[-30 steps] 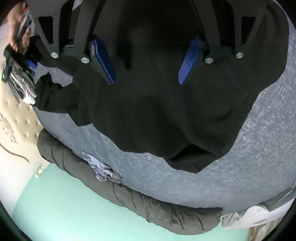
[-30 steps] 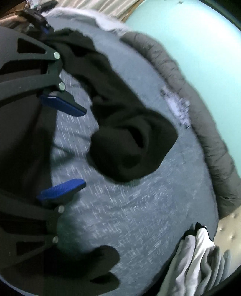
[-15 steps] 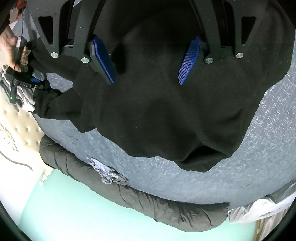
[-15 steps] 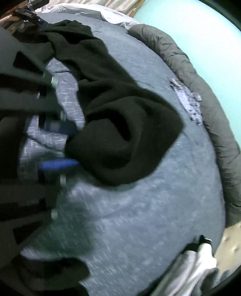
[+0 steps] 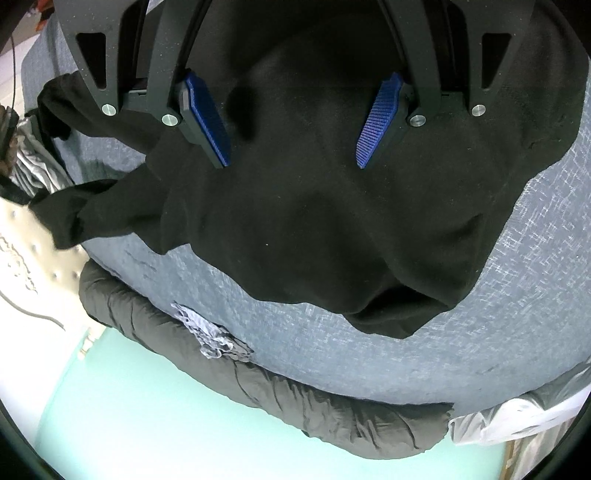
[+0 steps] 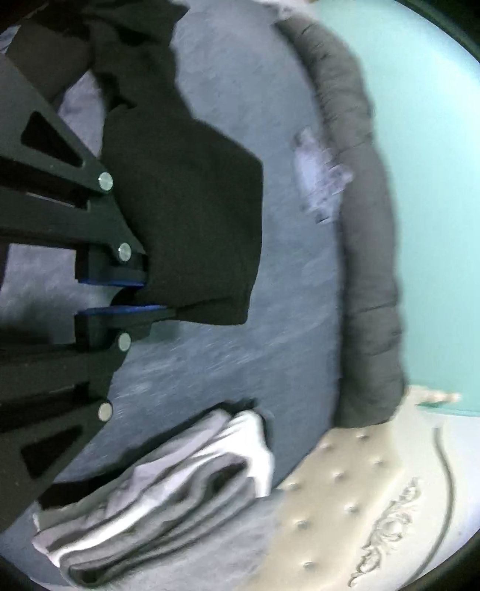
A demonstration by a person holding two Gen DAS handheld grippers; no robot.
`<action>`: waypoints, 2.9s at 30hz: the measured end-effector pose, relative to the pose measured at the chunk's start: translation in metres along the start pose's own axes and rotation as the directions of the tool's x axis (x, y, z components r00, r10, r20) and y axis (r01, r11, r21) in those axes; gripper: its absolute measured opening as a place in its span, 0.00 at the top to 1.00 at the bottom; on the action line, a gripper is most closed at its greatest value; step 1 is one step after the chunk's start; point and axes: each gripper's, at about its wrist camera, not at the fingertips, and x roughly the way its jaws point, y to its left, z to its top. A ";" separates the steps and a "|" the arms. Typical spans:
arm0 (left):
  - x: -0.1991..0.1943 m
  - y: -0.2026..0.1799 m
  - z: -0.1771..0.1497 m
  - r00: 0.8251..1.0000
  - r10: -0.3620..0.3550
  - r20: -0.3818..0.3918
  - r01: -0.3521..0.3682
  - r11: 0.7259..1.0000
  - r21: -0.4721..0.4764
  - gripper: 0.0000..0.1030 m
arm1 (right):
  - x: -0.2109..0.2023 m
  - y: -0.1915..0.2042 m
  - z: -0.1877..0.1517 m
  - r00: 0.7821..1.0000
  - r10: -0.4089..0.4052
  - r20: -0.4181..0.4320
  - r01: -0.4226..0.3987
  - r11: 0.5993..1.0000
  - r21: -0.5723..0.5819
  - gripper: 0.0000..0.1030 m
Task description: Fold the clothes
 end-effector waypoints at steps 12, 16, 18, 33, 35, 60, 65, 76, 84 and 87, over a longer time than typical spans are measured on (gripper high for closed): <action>0.001 0.003 0.001 1.000 -0.003 0.004 0.003 1.000 -0.013 0.28 | 0.002 -0.043 -0.030 0.998 0.037 0.046 -0.042 0.991 0.127 0.59; 0.002 0.002 0.002 1.000 -0.003 0.008 0.003 1.000 -0.019 0.28 | -0.016 -0.040 -0.021 0.992 0.015 0.127 -0.030 0.993 0.114 0.59; 0.003 0.002 0.003 1.000 -0.004 0.007 0.005 1.000 -0.019 0.28 | -0.008 -0.037 -0.018 0.996 0.017 0.085 -0.025 0.996 0.084 0.58; 0.004 -0.001 0.006 1.000 -0.010 0.014 0.011 1.000 -0.024 0.28 | 0.020 -0.077 -0.040 0.988 0.137 -0.077 -0.112 0.959 0.262 0.39; 0.005 -0.003 0.006 1.000 -0.010 0.014 0.010 1.000 -0.019 0.28 | 0.034 -0.070 -0.037 0.985 0.144 -0.095 -0.116 0.961 0.253 0.37; -0.001 0.003 0.008 1.000 -0.004 0.014 0.004 1.000 -0.018 0.28 | 0.027 -0.067 -0.012 0.991 -0.131 0.031 0.124 0.978 0.169 0.93; -0.013 0.009 0.010 1.000 -0.004 0.025 0.004 1.000 -0.020 0.28 | 0.010 -0.064 -0.020 0.996 -0.072 0.057 0.057 0.970 0.236 0.73; -0.062 0.031 0.001 0.999 0.010 0.038 -0.008 0.999 -0.053 0.28 | -0.051 -0.048 -0.099 0.984 0.169 0.050 -0.176 0.961 0.215 0.52; -0.116 0.045 -0.019 0.999 0.032 0.000 -0.032 0.998 -0.056 0.28 | -0.091 -0.057 -0.154 0.970 0.244 0.017 -0.242 0.947 0.210 0.45; -0.135 0.050 -0.023 0.999 0.042 -0.013 -0.043 0.998 -0.053 0.28 | -0.109 -0.060 -0.171 0.968 0.250 0.011 -0.248 0.949 0.194 0.45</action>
